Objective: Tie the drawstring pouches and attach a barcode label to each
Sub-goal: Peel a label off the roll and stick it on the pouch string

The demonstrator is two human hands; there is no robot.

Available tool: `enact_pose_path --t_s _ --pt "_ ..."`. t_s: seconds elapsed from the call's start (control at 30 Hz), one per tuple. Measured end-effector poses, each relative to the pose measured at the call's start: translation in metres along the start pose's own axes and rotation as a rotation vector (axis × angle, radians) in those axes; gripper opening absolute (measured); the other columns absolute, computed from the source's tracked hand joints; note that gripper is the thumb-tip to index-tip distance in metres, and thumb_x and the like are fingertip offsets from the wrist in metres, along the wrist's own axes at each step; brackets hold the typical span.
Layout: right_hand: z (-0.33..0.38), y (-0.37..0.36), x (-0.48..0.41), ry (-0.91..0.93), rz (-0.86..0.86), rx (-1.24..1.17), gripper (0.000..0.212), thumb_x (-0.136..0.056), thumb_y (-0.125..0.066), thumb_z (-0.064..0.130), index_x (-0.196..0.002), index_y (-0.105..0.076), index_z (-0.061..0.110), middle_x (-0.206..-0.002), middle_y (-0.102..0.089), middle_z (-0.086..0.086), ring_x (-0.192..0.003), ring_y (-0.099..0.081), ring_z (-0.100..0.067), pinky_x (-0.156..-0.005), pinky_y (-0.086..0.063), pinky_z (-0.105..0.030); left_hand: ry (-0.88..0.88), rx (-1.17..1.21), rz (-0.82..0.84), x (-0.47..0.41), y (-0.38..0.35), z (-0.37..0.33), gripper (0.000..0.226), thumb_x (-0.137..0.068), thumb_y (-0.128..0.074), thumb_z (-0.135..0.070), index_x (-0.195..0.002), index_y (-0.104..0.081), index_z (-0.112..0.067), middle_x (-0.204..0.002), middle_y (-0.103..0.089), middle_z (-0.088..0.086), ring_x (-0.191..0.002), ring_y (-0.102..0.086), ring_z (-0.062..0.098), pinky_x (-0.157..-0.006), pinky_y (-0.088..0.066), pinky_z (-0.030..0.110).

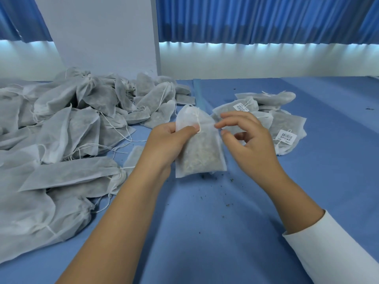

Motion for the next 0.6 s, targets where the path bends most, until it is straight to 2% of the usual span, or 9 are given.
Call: enact_pose_path --t_s 0.07,0.13,0.2,0.23,0.33,0.37,0.47,0.53,0.6 --pt "-0.007 0.007 -0.004 -0.090 0.046 0.048 0.029 -0.086 -0.062 0.004 -0.086 -0.068 0.032 -0.108 -0.063 0.008 -0.100 -0.058 -0.001 -0.075 -0.046 -0.018 -0.017 0.024 -0.082 -0.006 0.006 0.003 0.019 -0.087 -0.072 -0.027 -0.089 -0.073 -0.008 -0.082 -0.075 0.003 -0.071 -0.068 0.015 -0.056 -0.050 0.021" --pt "-0.013 0.011 -0.006 -0.168 0.166 0.107 0.025 -0.083 -0.064 0.007 -0.086 -0.067 0.032 -0.106 -0.064 0.005 -0.096 -0.058 -0.006 -0.077 -0.047 -0.023 -0.013 0.075 -0.156 -0.011 0.014 0.004 0.016 -0.087 -0.071 -0.029 -0.080 -0.071 -0.014 -0.077 -0.073 -0.001 -0.074 -0.069 0.018 -0.063 -0.054 0.028" --pt "-0.018 0.013 -0.005 -0.216 0.283 0.136 0.027 -0.080 -0.067 0.008 -0.091 -0.065 0.033 -0.105 -0.063 0.004 -0.094 -0.057 -0.008 -0.078 -0.045 -0.023 0.004 0.145 -0.217 -0.017 0.023 0.006 0.017 -0.087 -0.070 -0.030 -0.077 -0.068 -0.016 -0.078 -0.072 0.001 -0.079 -0.071 0.022 -0.072 -0.057 0.038" --pt "-0.020 0.012 -0.004 -0.237 0.332 0.137 0.030 -0.078 -0.069 0.009 -0.094 -0.062 0.033 -0.104 -0.061 0.006 -0.094 -0.057 -0.007 -0.079 -0.044 -0.020 0.010 0.166 -0.239 -0.020 0.027 0.006 0.017 -0.087 -0.069 -0.030 -0.077 -0.067 -0.017 -0.076 -0.072 0.000 -0.077 -0.071 0.022 -0.071 -0.058 0.038" --pt "-0.026 0.006 -0.001 -0.276 0.434 0.145 0.039 -0.077 -0.072 0.010 -0.103 -0.055 0.034 -0.104 -0.058 0.011 -0.096 -0.056 -0.005 -0.077 -0.043 -0.015 0.009 0.190 -0.269 -0.025 0.033 0.008 0.017 -0.090 -0.066 -0.032 -0.077 -0.065 -0.020 -0.058 -0.068 -0.012 -0.055 -0.068 0.008 -0.051 -0.054 0.025" --pt "-0.029 0.003 -0.001 -0.279 0.446 0.146 0.040 -0.078 -0.073 0.011 -0.104 -0.052 0.034 -0.105 -0.058 0.012 -0.095 -0.056 -0.003 -0.075 -0.044 -0.012 0.006 0.188 -0.266 -0.026 0.034 0.008 0.017 -0.090 -0.066 -0.032 -0.076 -0.065 -0.021 -0.054 -0.066 -0.014 -0.051 -0.066 0.005 -0.049 -0.053 0.023" --pt "-0.036 -0.006 0.000 -0.307 0.432 0.078 0.039 -0.083 -0.073 0.015 -0.104 -0.047 0.035 -0.100 -0.064 0.012 -0.082 -0.060 0.005 -0.067 -0.046 -0.009 0.004 0.168 -0.255 -0.028 0.032 0.010 0.018 -0.090 -0.066 -0.033 -0.076 -0.065 -0.022 -0.054 -0.066 -0.015 -0.052 -0.065 0.005 -0.055 -0.053 0.025" --pt "-0.040 -0.009 -0.001 -0.305 0.384 0.045 0.038 -0.087 -0.071 0.018 -0.111 -0.046 0.033 -0.088 -0.067 0.009 -0.068 -0.060 0.003 -0.064 -0.045 -0.011 0.000 0.168 -0.254 -0.029 0.032 0.009 0.017 -0.089 -0.066 -0.033 -0.077 -0.065 -0.021 -0.058 -0.067 -0.013 -0.057 -0.067 0.007 -0.058 -0.054 0.026" --pt "-0.043 -0.010 -0.002 -0.292 0.344 0.046 0.038 -0.091 -0.067 0.025 -0.120 -0.045 0.031 -0.071 -0.061 0.008 -0.061 -0.054 -0.004 -0.066 -0.044 -0.017 -0.013 0.185 -0.240 -0.028 0.031 0.008 0.015 -0.090 -0.065 -0.030 -0.079 -0.066 -0.020 -0.059 -0.068 -0.010 -0.056 -0.067 0.008 -0.053 -0.054 0.024"
Point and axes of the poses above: each hand's wrist, its own x-axis away from the middle knuckle, its own y-axis out of the back of the hand, z = x × y, the point moved 3 cm from there along -x, towards the middle knuckle
